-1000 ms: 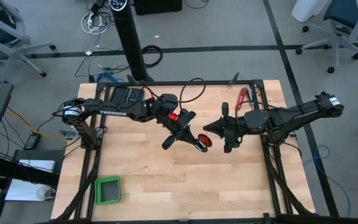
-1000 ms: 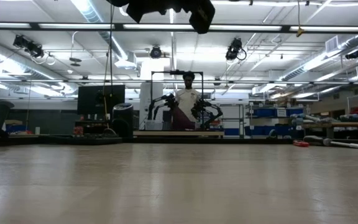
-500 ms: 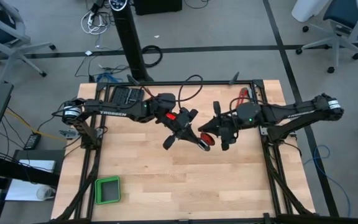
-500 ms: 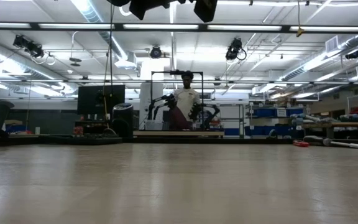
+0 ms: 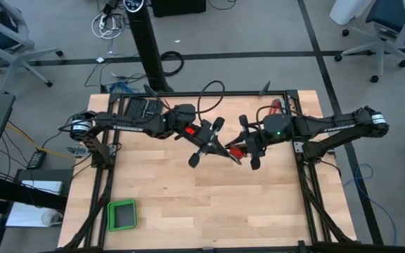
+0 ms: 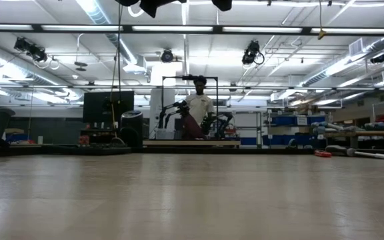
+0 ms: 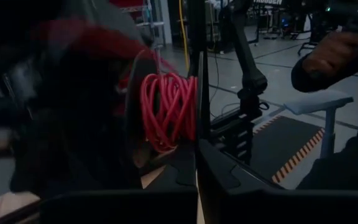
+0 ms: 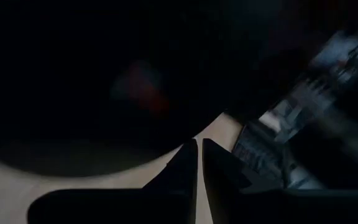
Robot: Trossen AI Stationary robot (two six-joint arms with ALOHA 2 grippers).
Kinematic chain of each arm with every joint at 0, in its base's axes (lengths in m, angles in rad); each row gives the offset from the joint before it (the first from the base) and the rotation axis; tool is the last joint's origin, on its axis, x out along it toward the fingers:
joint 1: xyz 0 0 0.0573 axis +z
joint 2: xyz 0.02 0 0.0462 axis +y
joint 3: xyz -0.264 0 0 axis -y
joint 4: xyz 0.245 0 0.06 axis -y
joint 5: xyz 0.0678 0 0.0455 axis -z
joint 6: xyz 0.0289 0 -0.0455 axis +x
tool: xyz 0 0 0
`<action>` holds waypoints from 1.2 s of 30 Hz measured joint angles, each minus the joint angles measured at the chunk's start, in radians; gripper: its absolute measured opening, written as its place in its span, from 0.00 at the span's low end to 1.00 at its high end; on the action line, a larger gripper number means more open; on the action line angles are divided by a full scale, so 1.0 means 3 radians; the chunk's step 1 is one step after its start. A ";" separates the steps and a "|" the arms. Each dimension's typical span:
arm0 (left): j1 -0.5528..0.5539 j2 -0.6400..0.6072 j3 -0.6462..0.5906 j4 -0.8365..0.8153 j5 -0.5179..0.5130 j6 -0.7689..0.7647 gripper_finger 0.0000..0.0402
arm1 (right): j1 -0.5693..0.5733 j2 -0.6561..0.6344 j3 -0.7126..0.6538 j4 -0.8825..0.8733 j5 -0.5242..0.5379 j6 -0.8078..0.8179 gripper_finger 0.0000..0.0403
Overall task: Coil cords
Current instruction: Coil the red wire onto the black spool
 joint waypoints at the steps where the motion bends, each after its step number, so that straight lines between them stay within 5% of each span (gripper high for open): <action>1: 0.0001 -0.0001 0.0002 0.0026 0.0000 -0.0001 0.00 | 0.0000 -0.0005 0.0000 -0.0031 0.0000 0.0036 0.06; 23: 0.0004 0.0000 0.0003 -0.0027 -0.0017 -0.0019 0.00 | 0.0075 -0.0418 0.0003 -0.0481 -0.0010 0.0931 0.05; 28: 0.0004 0.0000 0.0003 -0.0485 -0.0302 0.0059 0.00 | 0.0214 -0.0468 0.0003 -0.0490 0.0451 0.1110 0.04; 32: 0.0003 0.0030 0.0000 -0.1064 -0.0583 0.0066 0.00 | 0.0231 -0.0409 0.0002 -0.0786 0.0494 0.1618 0.05; 36: -0.0046 0.0147 -0.0231 -0.1038 -0.0661 0.0046 0.00 | 0.0247 -0.0275 -0.0146 -0.0920 0.0531 0.2074 0.05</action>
